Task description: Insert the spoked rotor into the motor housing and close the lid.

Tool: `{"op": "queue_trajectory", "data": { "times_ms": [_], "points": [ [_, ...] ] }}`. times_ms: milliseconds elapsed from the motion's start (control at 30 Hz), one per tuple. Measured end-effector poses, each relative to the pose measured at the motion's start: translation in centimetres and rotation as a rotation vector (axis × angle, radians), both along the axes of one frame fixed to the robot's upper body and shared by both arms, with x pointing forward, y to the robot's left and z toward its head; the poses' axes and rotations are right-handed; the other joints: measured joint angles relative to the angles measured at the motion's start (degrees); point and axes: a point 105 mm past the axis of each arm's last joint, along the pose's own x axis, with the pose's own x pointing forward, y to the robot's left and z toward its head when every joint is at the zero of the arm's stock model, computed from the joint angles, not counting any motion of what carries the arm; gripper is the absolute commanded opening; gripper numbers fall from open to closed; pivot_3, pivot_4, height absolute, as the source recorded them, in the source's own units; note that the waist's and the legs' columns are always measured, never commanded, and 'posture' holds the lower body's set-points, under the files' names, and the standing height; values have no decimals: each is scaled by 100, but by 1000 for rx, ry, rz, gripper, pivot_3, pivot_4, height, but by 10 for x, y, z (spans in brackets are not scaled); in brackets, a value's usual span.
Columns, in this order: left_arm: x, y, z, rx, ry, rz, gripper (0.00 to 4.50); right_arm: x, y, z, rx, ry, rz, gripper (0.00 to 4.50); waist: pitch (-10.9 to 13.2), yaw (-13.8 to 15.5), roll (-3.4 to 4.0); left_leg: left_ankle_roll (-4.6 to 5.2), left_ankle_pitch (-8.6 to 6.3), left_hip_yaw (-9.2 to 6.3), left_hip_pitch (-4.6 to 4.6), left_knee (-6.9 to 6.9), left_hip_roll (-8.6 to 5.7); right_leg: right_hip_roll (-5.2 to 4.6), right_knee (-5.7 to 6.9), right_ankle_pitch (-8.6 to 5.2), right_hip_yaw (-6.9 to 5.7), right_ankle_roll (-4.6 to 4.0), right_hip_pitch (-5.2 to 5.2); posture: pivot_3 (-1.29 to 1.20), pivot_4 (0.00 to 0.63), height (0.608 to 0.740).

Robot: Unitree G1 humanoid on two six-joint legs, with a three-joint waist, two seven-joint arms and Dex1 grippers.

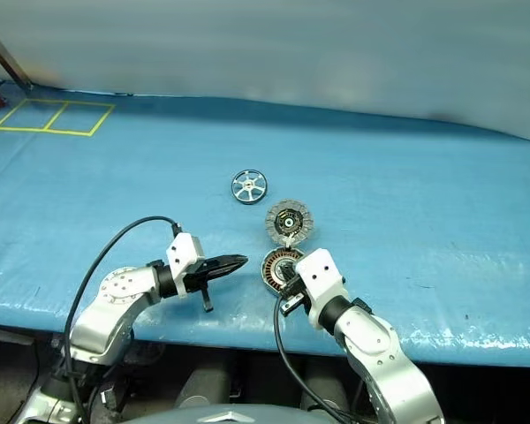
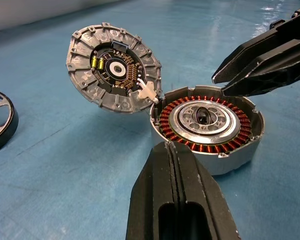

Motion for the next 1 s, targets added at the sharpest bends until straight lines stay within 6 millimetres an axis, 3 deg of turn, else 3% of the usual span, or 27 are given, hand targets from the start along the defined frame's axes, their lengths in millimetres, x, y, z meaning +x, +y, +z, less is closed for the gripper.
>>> {"op": "queue_trajectory", "data": {
  "times_ms": [300, 1000],
  "points": [
    [-19, 6, -9, -44, -28, 23, 0, 4, 5, -9, -76, 88, -12, 31, 0, -19, 1, 0, -2, 5, -4, -1, 0, -3, 0, -1, -11, 1, -7, 0, 150, 740],
    [-24, -5, -19, -93, -34, -4, 0, 12, 5, -19, -80, 128, -68, 31, 0, -37, 1, 4, -4, 14, -6, -2, 1, 20, 1, -1, -8, 3, -15, 0, 150, 740]
  ]
}}
